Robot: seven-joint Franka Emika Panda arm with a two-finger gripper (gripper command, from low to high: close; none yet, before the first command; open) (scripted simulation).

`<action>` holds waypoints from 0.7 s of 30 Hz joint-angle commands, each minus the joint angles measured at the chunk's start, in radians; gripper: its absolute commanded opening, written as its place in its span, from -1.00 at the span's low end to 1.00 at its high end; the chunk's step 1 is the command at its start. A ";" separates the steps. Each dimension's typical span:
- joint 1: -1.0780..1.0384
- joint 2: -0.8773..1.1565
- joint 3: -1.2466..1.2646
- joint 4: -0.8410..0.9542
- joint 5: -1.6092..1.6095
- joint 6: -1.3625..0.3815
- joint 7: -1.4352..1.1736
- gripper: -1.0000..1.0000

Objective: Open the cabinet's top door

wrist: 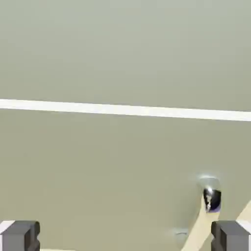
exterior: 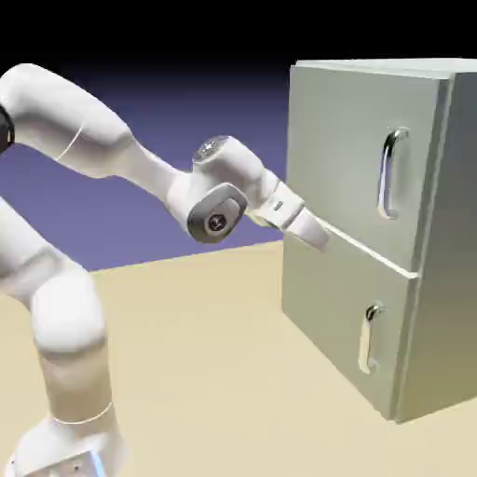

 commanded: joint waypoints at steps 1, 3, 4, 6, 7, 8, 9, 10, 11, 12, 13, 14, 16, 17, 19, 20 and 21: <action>0.013 -0.005 -0.015 0.007 -0.044 -0.002 -0.014 0.00; 0.040 -0.015 -0.045 0.021 -0.131 -0.006 -0.042 0.00; 0.053 -0.020 -0.060 0.028 -0.174 -0.008 -0.056 0.00; 0.079 -0.029 -0.089 0.041 -0.261 -0.013 -0.084 0.00; 0.092 -0.034 -0.104 0.048 -0.304 -0.015 -0.098 0.00; 0.105 -0.039 -0.119 0.055 -0.348 -0.017 -0.112 0.00; 0.119 -0.044 -0.134 0.062 -0.391 -0.019 -0.126 0.00; 0.132 -0.049 -0.149 0.069 -0.435 -0.021 -0.141 0.00; 0.145 -0.054 -0.164 0.076 -0.478 -0.023 -0.155 0.00; 0.158 -0.059 -0.179 0.083 -0.522 -0.025 -0.169 0.00; 0.171 -0.064 -0.194 0.090 -0.565 -0.027 -0.183 0.00; 0.184 -0.069 -0.209 0.097 -0.609 -0.030 -0.197 0.00; 0.211 -0.079 -0.238 0.110 -0.696 -0.034 -0.225 0.00; 0.224 -0.083 -0.253 0.117 -0.739 -0.036 -0.239 0.00; 0.250 -0.093 -0.283 0.131 -0.826 -0.040 -0.267 0.00; 0.264 -0.098 -0.298 0.138 -0.870 -0.042 -0.281 0.00; 0.277 -0.103 -0.313 0.145 -0.913 -0.044 -0.295 0.00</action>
